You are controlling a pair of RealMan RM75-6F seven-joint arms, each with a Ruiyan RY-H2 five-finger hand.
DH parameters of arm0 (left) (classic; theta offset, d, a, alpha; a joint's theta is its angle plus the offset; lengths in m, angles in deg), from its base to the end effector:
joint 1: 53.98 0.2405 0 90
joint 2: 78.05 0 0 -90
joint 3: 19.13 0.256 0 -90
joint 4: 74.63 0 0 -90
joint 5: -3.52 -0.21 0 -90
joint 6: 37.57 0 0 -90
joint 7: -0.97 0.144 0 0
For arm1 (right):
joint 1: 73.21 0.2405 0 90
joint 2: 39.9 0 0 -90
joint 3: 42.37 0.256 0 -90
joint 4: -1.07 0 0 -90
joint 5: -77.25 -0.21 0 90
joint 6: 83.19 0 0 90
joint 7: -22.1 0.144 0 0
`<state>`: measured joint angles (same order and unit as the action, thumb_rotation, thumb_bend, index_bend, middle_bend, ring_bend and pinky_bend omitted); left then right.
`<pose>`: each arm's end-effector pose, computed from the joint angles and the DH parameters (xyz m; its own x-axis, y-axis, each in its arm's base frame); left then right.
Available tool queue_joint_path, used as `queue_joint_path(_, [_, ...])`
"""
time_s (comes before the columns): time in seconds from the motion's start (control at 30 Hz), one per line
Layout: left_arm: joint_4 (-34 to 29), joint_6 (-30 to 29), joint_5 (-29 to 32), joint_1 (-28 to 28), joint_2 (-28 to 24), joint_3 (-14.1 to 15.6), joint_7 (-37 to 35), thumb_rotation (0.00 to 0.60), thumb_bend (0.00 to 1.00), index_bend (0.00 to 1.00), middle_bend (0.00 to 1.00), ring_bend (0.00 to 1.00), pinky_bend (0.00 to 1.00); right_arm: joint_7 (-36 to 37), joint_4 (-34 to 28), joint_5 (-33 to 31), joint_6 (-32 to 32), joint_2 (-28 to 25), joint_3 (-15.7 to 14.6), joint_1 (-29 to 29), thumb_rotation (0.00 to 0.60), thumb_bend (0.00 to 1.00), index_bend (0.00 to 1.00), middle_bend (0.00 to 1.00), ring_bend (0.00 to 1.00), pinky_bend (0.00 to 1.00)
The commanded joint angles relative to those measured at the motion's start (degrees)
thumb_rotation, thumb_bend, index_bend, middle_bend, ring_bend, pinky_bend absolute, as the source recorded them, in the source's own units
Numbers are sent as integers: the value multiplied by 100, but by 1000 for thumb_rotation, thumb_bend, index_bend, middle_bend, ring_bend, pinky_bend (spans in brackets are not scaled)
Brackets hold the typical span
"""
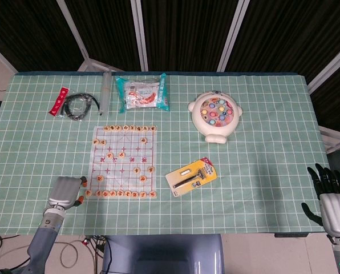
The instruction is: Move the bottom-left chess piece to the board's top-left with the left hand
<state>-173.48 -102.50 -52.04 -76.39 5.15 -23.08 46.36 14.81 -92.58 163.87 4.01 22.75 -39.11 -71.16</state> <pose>-0.2451 0.2379 0.0053 0.5989 0.4007 0.6934 0.7854 -0.1249 -0.6062 -0.3127 -0.1670 0.1704 0.5120 0.0192 0.8588 -0.8589 0.0251 0.5115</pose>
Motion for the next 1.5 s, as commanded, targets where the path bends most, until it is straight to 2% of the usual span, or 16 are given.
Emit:
queue_joint_path(0.03, [50, -18, 35, -43, 74, 26, 39, 600, 277, 448, 1000, 951, 1000, 3, 6, 0, 0, 2, 2, 1, 600, 344, 0, 0, 0, 11])
queue_joint_path(1.5, [203, -223, 360, -316, 336, 192, -70, 600, 310, 494, 1000, 951, 1000, 122, -92, -44, -63, -24, -9, -1, 600, 344, 0, 0, 0, 0])
